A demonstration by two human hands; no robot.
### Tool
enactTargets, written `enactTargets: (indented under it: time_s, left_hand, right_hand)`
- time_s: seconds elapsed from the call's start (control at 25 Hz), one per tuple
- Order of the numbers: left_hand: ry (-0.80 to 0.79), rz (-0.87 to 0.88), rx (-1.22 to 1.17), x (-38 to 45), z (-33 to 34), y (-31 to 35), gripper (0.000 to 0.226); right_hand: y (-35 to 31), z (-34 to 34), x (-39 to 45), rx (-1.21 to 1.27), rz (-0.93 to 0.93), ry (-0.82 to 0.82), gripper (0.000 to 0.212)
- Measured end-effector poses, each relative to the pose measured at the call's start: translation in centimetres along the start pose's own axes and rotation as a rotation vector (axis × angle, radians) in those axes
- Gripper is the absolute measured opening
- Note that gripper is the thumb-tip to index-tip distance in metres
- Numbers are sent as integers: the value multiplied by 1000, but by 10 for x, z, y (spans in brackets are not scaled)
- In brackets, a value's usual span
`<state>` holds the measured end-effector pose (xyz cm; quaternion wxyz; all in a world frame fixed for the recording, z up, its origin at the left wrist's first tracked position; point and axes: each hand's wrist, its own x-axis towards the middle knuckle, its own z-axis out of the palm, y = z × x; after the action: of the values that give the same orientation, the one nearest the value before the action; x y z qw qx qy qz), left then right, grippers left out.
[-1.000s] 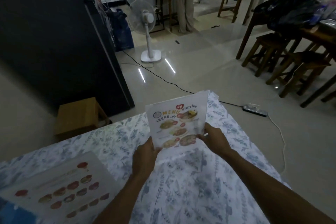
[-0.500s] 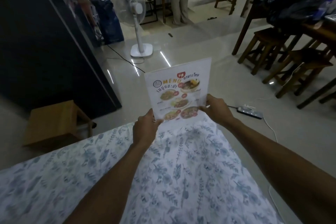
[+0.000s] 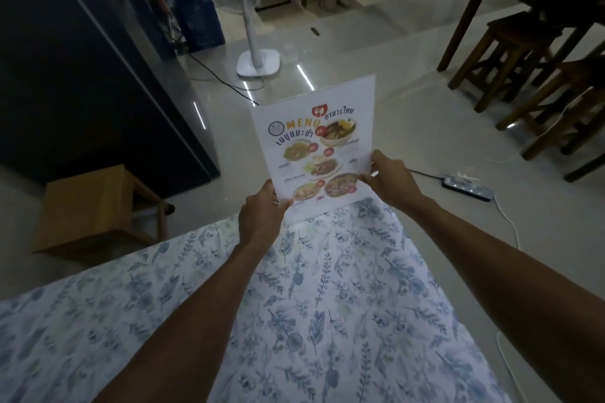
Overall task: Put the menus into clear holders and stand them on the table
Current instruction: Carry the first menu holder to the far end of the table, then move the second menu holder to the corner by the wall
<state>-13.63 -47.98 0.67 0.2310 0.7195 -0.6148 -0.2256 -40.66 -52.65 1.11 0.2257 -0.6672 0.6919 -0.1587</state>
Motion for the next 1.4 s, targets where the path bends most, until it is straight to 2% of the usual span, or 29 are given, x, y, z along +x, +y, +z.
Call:
enactTargets:
  time_s: [0.16, 0.44, 0.64, 1.0, 1.2, 1.4]
  left_hand:
    - [-48, 10, 13, 4, 7, -12, 34]
    - [-136, -95, 110, -9, 4, -14, 42]
    - [-165, -107, 126, -41, -19, -21, 46]
    - [-118, -54, 60, -152, -89, -26, 45]
    - [-85, -35, 48, -244, -141, -64, 43]
    - [-23, -57, 54, -333, -195, -122, 41]
  right_hand:
    - [2, 10, 2, 9, 47, 13, 40]
    - [1, 9, -12, 27, 175, -26, 52]
    - [-13, 1, -47, -41, 241, -53, 48]
    - [-95, 4, -164, -18, 193, -62, 46]
    - [-167, 30, -256, 21, 138, -70, 44]
    - [-245, 92, -355, 95, 53, -115, 39]
